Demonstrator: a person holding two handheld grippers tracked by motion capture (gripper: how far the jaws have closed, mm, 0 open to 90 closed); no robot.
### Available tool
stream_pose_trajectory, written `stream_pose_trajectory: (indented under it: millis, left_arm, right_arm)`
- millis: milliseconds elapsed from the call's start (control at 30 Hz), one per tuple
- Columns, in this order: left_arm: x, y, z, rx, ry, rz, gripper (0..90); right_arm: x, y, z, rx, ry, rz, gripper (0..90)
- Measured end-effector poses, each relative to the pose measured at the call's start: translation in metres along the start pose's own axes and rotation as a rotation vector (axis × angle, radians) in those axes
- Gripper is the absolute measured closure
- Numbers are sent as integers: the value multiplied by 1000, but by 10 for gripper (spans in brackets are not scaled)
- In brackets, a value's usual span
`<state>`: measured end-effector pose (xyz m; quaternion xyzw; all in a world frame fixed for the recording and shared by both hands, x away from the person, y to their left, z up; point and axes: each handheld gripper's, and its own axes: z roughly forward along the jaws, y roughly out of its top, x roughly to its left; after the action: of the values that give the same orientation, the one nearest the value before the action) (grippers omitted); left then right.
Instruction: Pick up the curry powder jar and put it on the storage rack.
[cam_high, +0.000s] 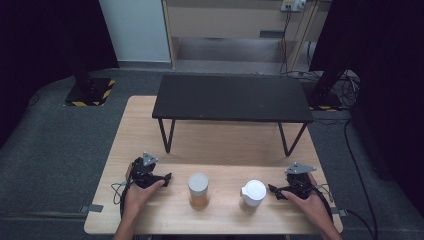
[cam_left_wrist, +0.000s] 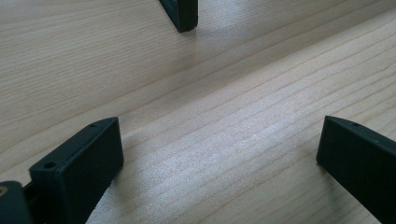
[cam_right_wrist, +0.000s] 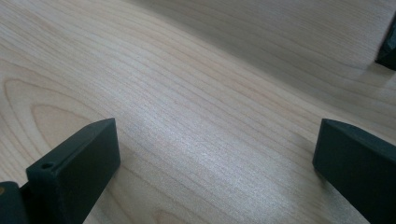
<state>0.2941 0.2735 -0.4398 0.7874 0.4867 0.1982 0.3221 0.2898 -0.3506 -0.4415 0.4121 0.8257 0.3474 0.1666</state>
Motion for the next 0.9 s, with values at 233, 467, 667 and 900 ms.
stream_pose_trajectory:
  millis: [233, 467, 667, 900]
  left_arm:
    - [0, 0, 0, 0, 0, 0, 0]
    - [-1, -1, -1, -7, -7, 21, 7]
    - [-2, 0, -4, -18, -17, 31, 9]
    - [-2, -2, -14, -42, -30, 46, 12]
  right_arm:
    - [0, 0, 0, 0, 0, 1, 14]
    - [0, 0, 0, 1, 0, 2, 14]
    - [0, 0, 0, 1, 0, 2, 14]
    - [0, 0, 0, 1, 0, 2, 14]
